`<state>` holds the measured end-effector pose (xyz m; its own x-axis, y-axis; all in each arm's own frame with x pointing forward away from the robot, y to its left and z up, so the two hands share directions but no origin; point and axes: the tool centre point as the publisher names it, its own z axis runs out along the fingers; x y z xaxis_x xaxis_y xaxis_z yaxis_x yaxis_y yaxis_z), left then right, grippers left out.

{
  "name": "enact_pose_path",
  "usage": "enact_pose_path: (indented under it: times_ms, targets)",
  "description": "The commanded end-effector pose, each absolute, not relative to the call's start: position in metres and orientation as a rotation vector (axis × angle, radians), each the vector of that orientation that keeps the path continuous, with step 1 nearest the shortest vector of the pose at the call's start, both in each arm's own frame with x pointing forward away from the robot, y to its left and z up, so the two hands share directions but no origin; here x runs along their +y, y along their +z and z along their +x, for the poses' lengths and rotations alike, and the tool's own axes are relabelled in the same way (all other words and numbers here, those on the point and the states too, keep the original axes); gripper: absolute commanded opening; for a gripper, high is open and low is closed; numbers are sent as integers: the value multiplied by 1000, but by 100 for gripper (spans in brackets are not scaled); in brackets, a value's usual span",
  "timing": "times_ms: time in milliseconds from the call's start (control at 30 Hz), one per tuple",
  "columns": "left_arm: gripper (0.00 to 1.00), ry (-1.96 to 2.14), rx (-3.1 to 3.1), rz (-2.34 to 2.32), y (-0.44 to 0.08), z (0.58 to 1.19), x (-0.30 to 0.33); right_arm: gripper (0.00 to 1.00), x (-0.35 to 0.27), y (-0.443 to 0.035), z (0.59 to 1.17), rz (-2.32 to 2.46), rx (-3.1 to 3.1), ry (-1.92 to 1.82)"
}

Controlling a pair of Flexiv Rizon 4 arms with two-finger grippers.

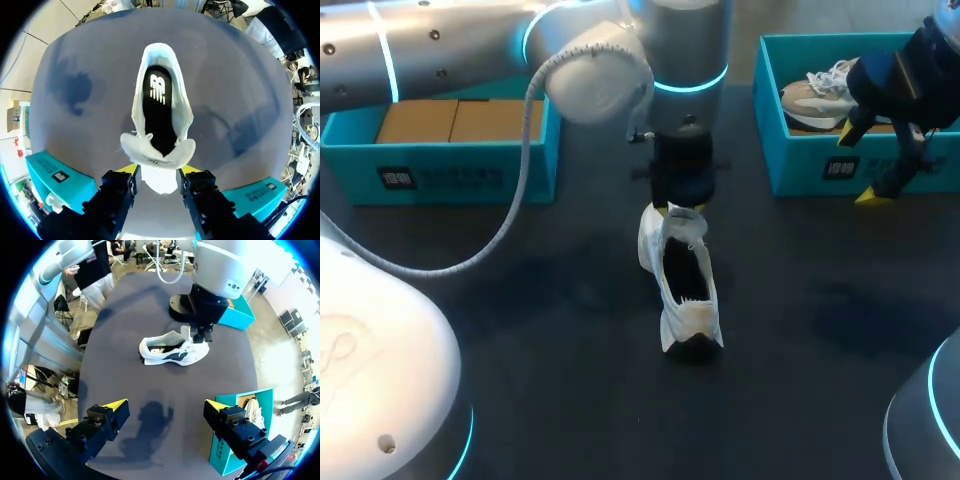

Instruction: Take the shoe out of the shoebox, open the shoe tongue, remove and reinsert the insole, then place the shoe into the shoebox

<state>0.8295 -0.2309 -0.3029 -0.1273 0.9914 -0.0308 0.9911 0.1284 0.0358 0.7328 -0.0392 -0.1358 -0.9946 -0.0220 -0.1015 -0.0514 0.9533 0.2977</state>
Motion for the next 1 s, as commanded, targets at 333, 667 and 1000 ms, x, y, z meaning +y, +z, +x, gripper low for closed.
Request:
enact_pose_path:
  times_ms: [333, 667, 1000]
  targets:
    - [43, -9, 2304, 2146, -312, 804, -226, 100, -38, -136, 735, -55, 3013, 458]
    - [41, 2, 2293, 2133, -310, 813, -235, 100, -38, -136, 735, -55, 3013, 458]
    - [43, -26, 2281, 2219, -320, 794, -230, 100, -38, -136, 735, -55, 3013, 458]
